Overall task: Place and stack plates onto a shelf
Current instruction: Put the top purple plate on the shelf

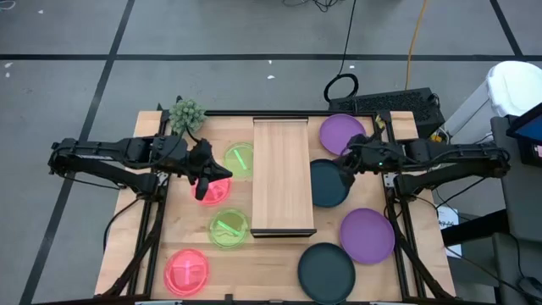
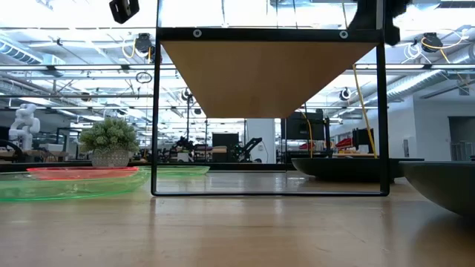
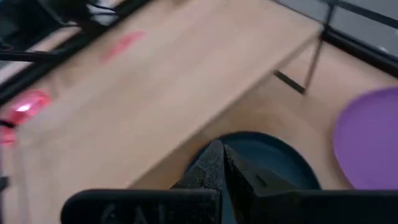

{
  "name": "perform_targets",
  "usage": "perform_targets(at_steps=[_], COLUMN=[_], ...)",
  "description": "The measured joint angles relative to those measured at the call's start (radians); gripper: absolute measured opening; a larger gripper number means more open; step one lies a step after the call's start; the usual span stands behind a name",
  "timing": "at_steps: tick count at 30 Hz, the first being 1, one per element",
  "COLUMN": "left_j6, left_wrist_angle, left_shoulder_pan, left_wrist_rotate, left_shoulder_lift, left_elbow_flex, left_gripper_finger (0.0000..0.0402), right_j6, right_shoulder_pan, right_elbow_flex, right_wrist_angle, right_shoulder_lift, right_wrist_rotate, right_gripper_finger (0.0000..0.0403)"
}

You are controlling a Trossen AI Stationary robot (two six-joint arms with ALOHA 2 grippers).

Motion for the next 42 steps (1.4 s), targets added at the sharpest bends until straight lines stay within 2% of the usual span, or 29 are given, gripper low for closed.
perform_targets(at_steps=[8,11,16,21,26,31,38,42], left_j6=[-0.033,-0.026,0.074,0.083,0.097,0.094,0.094,0.094], left_wrist_angle=[0.000,0.004,0.039,0.061,0.061,0.060,0.060,0.060], left_shoulder_pan=[0.000,0.000,0.009,0.009,0.008,0.008,0.009,0.009], left_wrist_rotate=[-0.003,-0.003,-0.034,-0.035,-0.041,-0.054,-0.057,-0.057], left_shoulder_lift=[0.000,0.000,0.000,0.000,0.000,0.000,0.000,0.000], left_elbow_flex=[0.000,0.000,0.000,0.000,0.000,0.000,0.000,0.000], left_gripper_finger=[0.0004,0.0004,0.0004,0.0004,0.0004,0.0004,0.0004,0.0004], right_j6=[-0.043,-0.110,-0.123,-0.152,-0.202,-0.276,-0.236,-0.310], right_shoulder_pan=[-0.217,-0.314,-0.440,-0.530,-0.603,-0.660,-0.733,-0.755], right_elbow_flex=[-0.053,-0.053,-0.053,-0.053,-0.053,-0.053,-0.053,-0.053], right_wrist_angle=[-0.007,-0.006,-0.017,-0.070,-0.102,-0.091,-0.096,-0.073], right_shoulder_lift=[0.043,0.081,0.149,0.208,0.260,0.308,0.367,0.386], right_wrist_rotate=[-0.010,-0.082,-0.219,-0.269,-0.275,-0.294,-0.294,-0.293], right_gripper_finger=[0.0000,0.0000,0.0000,0.0007,0.0036,0.0082,0.0147,0.0173])
